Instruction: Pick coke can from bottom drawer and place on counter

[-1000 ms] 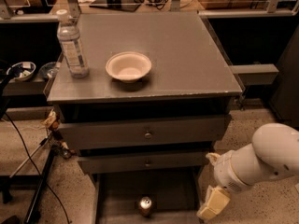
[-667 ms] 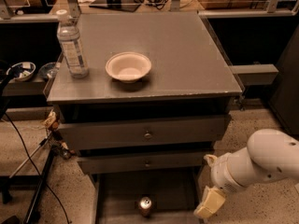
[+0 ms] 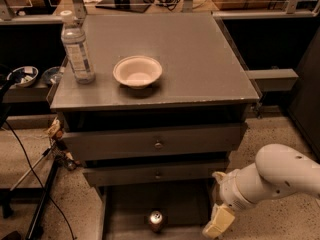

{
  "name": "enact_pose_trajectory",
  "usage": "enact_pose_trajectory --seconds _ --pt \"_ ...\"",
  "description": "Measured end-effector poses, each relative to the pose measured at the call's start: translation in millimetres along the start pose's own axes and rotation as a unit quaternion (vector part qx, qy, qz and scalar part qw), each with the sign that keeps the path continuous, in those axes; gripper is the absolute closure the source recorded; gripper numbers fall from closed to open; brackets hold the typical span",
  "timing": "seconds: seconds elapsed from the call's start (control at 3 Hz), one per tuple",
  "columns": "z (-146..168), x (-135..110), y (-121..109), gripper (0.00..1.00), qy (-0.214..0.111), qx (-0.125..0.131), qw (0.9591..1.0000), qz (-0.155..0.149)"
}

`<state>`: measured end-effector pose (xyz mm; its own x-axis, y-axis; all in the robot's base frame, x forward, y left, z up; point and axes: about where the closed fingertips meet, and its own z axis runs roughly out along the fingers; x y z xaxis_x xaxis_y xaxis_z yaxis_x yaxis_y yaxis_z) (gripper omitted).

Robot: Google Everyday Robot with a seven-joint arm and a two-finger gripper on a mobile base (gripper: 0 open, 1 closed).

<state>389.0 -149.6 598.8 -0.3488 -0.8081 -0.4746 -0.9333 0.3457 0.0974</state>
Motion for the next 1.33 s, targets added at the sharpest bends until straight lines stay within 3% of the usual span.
enact_pose_trajectory --seconds 0.67,1.0,1.33 --pt "66.9 15.2 -1.0 0.00 -0.019 -0.032 0.9991 0.022" --pt "97.5 13.5 2.6 0.00 -0.028 -0.060 0.9976 0.019" --pt "97.5 13.6 2.6 0.00 -0.028 -0.060 0.9976 0.019"
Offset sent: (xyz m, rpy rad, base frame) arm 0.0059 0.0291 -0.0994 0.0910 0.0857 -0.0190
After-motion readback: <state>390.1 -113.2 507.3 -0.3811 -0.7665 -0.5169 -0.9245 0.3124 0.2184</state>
